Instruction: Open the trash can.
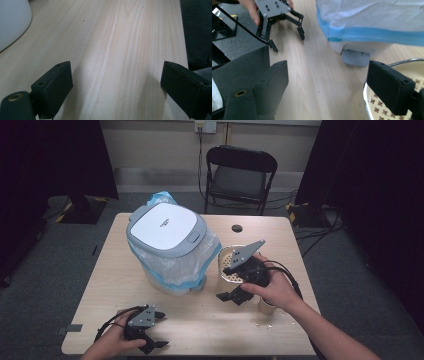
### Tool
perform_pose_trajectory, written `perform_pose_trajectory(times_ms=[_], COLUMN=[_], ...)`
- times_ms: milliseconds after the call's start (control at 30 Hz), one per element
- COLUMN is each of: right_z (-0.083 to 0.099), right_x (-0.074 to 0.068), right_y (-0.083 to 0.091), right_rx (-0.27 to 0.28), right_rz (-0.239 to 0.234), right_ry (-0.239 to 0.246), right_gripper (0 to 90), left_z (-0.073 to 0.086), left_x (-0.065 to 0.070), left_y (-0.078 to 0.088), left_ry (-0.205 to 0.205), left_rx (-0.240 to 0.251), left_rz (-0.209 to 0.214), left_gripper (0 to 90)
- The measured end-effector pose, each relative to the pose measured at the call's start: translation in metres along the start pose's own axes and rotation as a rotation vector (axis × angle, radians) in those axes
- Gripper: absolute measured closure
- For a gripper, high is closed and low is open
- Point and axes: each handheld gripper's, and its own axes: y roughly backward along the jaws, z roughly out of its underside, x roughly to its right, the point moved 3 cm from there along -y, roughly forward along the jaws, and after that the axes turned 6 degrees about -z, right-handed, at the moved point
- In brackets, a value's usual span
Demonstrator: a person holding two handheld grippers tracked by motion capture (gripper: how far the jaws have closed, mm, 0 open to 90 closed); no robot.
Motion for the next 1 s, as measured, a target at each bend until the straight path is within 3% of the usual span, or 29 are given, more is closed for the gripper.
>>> perform_pose_trajectory(times_ms=[333,1000], right_z=[-0.019,-0.056], right_x=[0.011,0.036], right_y=[0.008,0.016], right_rx=[-0.002,0.031], right_rz=[0.018,0.039], right_ry=[0.025,0.017], right_gripper=[17.2,17.3], left_z=[0.000,0.000], left_x=[0.000,0.000], left_y=[0.000,0.000], left_ry=[0.001,0.001], left_rx=[-0.004,-0.003], left_rz=[0.002,0.002], left_gripper=[10.0,10.0])
